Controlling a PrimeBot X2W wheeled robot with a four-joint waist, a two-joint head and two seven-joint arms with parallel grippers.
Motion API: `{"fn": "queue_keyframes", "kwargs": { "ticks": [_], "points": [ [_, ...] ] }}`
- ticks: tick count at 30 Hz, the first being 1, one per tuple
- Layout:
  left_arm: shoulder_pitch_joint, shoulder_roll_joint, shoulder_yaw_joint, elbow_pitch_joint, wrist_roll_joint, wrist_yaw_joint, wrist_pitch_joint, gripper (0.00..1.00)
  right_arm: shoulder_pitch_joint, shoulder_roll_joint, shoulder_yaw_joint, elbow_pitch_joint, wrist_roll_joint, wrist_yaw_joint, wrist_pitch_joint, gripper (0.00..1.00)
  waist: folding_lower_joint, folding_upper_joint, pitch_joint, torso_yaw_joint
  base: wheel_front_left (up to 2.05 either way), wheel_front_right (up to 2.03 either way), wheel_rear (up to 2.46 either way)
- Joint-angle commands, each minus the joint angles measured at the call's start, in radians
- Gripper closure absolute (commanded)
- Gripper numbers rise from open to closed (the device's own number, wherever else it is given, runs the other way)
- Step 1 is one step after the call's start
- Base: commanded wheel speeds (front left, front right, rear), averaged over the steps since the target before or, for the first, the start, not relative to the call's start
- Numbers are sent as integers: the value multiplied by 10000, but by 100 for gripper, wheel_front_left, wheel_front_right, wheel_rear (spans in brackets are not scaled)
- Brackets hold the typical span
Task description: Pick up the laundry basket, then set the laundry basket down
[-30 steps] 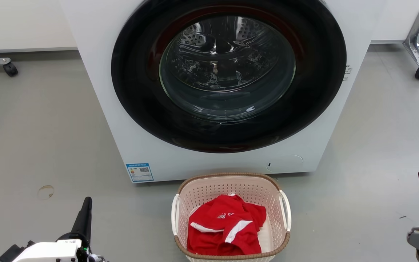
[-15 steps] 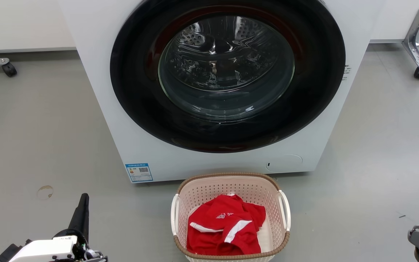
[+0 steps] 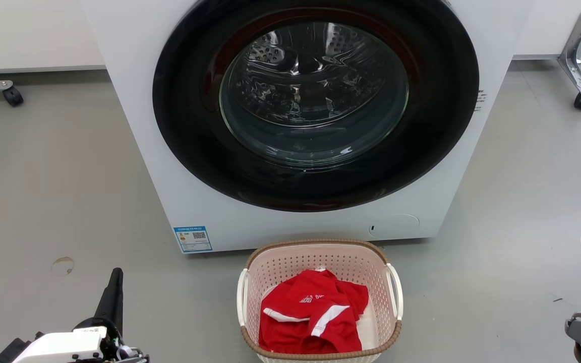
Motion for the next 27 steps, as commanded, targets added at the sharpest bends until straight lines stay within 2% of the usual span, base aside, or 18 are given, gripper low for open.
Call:
{"fn": "queue_keyframes", "kwargs": {
  "ticks": [1, 27],
  "points": [
    [-514, 77, 329, -227, 9, -105, 19, 100, -484, -228, 118, -263, 20, 48, 48, 100, 0, -1, 0, 1, 0, 0, 0],
    [-517, 49, 370, -226, 43, -105, 52, 100, -486, -217, 102, -262, 7, 48, 61, 100, 0, -1, 0, 1, 0, 0, 0]
  ]
}}
